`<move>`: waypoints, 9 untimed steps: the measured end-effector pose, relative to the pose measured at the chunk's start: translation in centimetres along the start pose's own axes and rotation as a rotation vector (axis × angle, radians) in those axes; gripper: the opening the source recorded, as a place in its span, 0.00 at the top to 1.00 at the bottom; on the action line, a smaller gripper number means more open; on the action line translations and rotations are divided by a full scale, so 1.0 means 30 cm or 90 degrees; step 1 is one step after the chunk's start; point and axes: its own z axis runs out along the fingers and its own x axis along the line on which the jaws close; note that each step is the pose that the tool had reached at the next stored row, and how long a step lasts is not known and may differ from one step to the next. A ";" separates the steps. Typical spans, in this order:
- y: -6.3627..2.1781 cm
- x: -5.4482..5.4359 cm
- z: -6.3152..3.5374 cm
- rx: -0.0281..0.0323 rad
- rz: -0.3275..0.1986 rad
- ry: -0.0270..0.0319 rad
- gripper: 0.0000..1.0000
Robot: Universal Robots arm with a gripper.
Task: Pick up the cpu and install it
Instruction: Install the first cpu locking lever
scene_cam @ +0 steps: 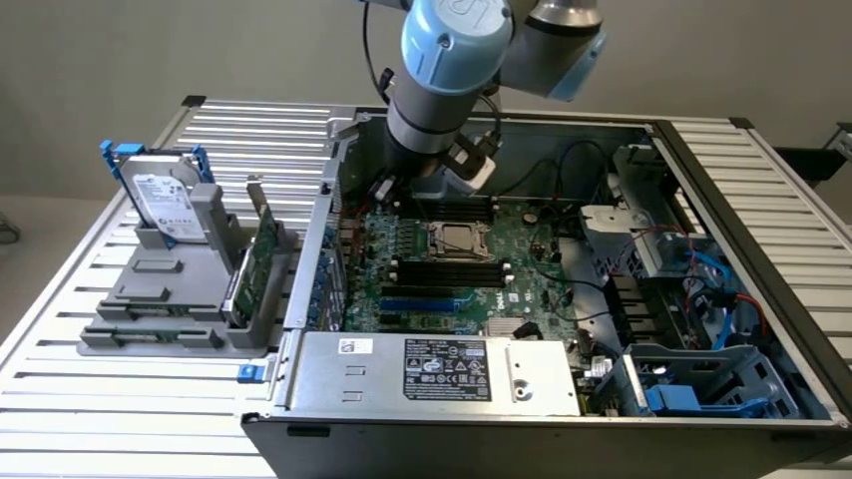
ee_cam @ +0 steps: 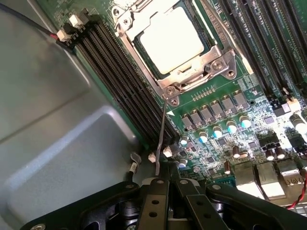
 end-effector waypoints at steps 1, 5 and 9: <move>0.000 0.000 0.000 -0.0025 0.003 0.0009 0.89; -0.001 0.001 -0.001 -0.0100 0.012 0.0058 0.89; -0.004 0.003 -0.009 -0.0143 0.015 0.0093 0.89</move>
